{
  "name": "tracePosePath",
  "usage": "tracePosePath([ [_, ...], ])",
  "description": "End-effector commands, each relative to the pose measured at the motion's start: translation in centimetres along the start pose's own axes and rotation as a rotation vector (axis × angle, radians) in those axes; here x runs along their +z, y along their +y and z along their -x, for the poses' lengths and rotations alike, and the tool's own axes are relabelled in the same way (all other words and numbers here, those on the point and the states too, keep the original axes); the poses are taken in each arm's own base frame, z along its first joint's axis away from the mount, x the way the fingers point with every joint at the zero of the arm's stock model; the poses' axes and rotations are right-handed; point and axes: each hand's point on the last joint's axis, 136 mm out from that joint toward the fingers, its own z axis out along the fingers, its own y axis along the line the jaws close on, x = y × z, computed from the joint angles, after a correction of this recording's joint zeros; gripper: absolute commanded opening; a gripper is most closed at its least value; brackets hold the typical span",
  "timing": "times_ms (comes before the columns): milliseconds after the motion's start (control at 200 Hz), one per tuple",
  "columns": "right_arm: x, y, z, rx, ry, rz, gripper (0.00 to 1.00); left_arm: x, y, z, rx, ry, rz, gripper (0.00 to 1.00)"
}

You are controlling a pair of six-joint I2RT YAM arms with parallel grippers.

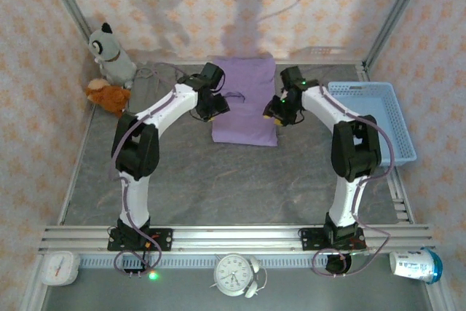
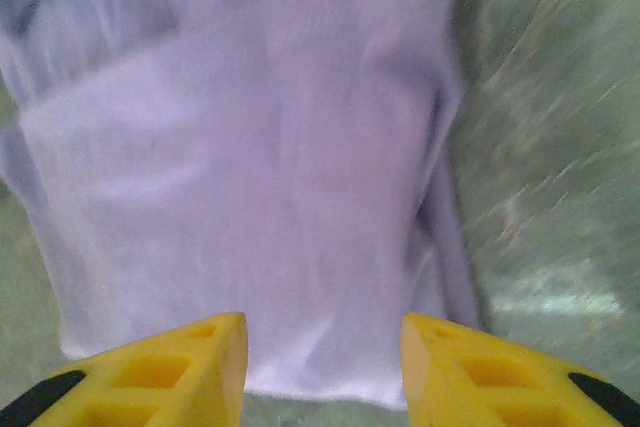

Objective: Fold and stack the mixed laundry pile

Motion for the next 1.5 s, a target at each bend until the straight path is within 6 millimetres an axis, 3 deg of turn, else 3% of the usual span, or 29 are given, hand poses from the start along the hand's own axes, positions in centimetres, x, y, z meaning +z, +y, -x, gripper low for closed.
tracePosePath([
  [0,-0.2,2.0,-1.0,-0.012,-0.003,0.073,0.32,0.7,-2.1,-2.3,0.053,0.011,-0.069,0.31],
  [105,1.7,1.7,-1.6,0.042,0.039,0.091,0.26,3.3,-1.7,-3.7,0.044,0.038,-0.064,0.24],
  [290,4.7,-2.7,-0.1,0.151,0.030,-0.007,0.23,7.5,2.4,-2.9,0.044,0.035,0.080,0.23],
  [435,5.8,-3.6,0.1,0.158,0.050,-0.020,0.24,8.4,2.8,-3.4,0.073,0.057,0.096,0.24],
  [565,5.9,-4.3,-1.7,0.133,0.066,-0.044,0.27,8.5,3.6,-5.9,0.096,0.092,0.121,0.25],
  [711,4.9,-6.4,-5.1,0.114,0.091,-0.085,0.28,7.6,4.9,-10.9,0.127,0.142,0.149,0.25],
  [851,3.5,-8.4,-9.2,0.103,0.116,-0.099,0.30,6.6,7.4,-16.7,0.130,0.191,0.199,0.26],
  [1001,1.6,-9.3,-12.3,0.100,0.120,-0.080,0.33,4.0,7.8,-19.6,0.093,0.164,0.176,0.33],
  [1121,0.0,-9.1,-13.6,0.076,0.132,-0.057,0.36,2.2,6.8,-20.0,0.088,0.135,0.150,0.45],
  [1266,-2.7,-7.6,-12.5,0.000,0.083,-0.053,0.39,-1.3,4.6,-16.5,0.118,0.018,0.138,0.52],
  [1331,-3.4,-7.2,-12.4,-0.019,0.092,-0.058,0.45,-2.5,3.7,-15.4,0.127,-0.010,0.126,0.53],
  [1391,-3.7,-7.2,-13.1,-0.021,0.115,-0.053,0.56,-3.2,3.6,-15.1,0.120,-0.019,0.121,0.53],
  [1496,-3.9,-8.4,-14.6,0.013,0.127,-0.066,0.68,-3.3,4.9,-16.0,0.047,-0.007,0.123,0.56],
])
